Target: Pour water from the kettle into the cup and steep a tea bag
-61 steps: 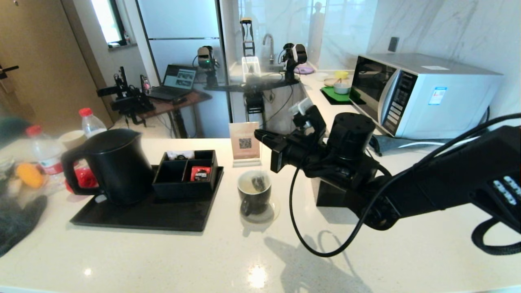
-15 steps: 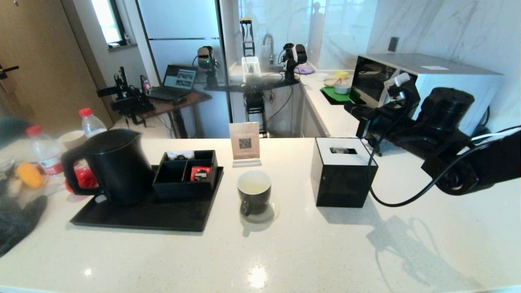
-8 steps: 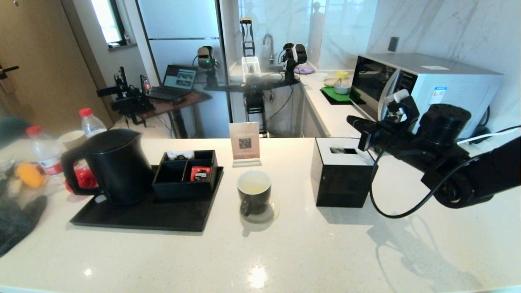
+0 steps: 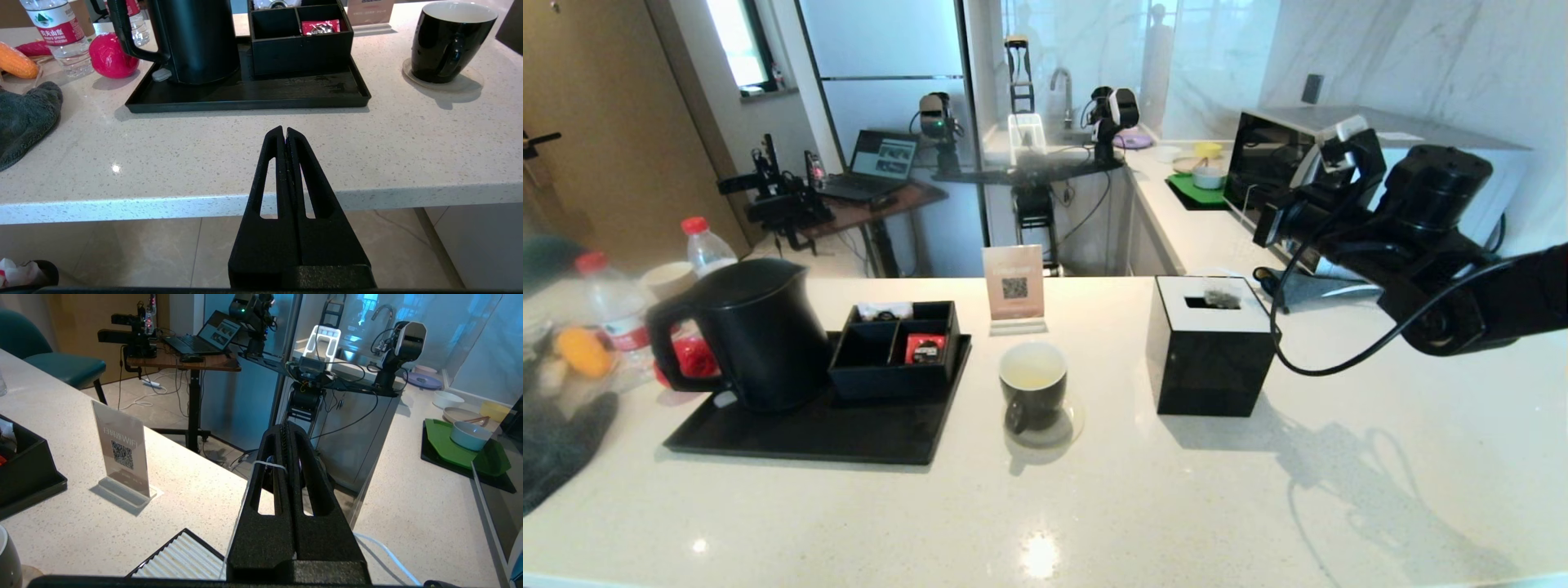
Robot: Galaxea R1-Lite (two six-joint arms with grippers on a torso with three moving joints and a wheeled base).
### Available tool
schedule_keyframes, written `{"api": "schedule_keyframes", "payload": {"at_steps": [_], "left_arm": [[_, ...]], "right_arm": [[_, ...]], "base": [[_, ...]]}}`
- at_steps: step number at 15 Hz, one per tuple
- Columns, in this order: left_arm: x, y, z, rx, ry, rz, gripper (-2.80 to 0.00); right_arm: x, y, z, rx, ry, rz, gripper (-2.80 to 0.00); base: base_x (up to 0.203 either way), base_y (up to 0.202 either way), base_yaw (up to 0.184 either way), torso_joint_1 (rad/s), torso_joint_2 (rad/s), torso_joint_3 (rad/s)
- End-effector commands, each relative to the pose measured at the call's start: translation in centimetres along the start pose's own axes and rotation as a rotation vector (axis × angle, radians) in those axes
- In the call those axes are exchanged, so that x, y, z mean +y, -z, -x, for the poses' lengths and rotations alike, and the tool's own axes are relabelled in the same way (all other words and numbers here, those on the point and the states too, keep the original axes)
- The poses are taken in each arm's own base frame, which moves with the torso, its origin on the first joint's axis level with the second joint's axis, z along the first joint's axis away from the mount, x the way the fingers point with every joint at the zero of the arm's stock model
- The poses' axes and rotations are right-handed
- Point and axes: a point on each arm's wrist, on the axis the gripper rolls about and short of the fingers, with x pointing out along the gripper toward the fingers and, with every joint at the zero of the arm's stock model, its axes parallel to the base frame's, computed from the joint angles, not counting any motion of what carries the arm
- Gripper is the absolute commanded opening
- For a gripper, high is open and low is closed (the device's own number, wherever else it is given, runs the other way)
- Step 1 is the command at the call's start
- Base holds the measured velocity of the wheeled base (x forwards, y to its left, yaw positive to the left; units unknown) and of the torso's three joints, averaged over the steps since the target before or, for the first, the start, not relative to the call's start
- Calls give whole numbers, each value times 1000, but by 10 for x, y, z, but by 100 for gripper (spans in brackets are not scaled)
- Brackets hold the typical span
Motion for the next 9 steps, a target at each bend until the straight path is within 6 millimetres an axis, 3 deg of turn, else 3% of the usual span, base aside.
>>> {"api": "schedule_keyframes", "payload": {"at_steps": [1, 6, 9], "left_arm": [[0, 0, 0, 0, 0, -1, -280], [0, 0, 0, 0, 0, -1, -280], [0, 0, 0, 0, 0, -1, -280]], "right_arm": [[1, 3, 2, 3, -1, 2, -280], [21, 50, 35, 117, -22, -32, -280], [22, 48, 39, 87, -30, -21, -280]], "base": [[0, 0, 0, 0, 0, 0], [0, 0, 0, 0, 0, 0], [0, 0, 0, 0, 0, 0]]}}
